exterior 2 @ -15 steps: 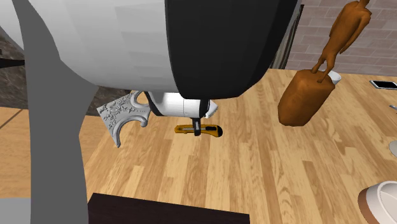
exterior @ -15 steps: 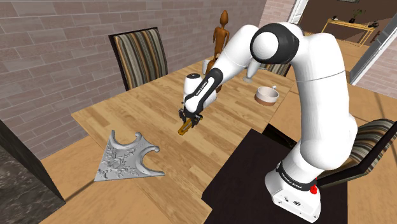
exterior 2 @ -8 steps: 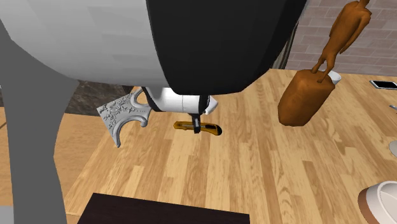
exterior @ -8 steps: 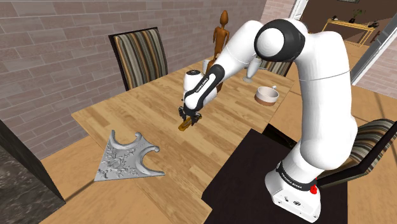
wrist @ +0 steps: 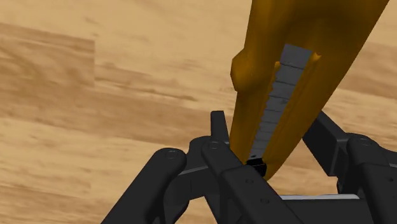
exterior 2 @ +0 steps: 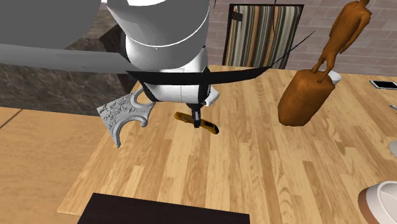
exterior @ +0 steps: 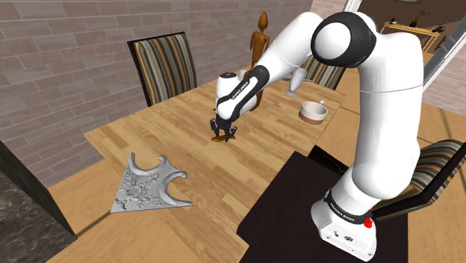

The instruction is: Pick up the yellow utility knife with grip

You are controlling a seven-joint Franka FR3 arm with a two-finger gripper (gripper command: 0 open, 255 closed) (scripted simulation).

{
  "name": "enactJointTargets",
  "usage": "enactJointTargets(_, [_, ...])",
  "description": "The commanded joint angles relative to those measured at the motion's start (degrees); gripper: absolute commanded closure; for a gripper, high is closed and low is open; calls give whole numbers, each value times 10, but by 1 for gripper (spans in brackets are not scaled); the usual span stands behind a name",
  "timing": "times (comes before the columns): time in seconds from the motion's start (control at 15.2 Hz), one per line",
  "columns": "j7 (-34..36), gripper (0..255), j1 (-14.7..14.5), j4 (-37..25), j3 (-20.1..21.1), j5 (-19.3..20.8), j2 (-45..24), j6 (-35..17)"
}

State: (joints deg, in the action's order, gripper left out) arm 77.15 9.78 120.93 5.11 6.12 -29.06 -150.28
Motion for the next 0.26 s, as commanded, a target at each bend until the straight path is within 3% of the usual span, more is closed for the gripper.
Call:
enactJointTargets(0.0, [-3,255,2,3,2,-3,15,12])
enactJointTargets(0.2, [-4,255,3,4,3,-4,23,19])
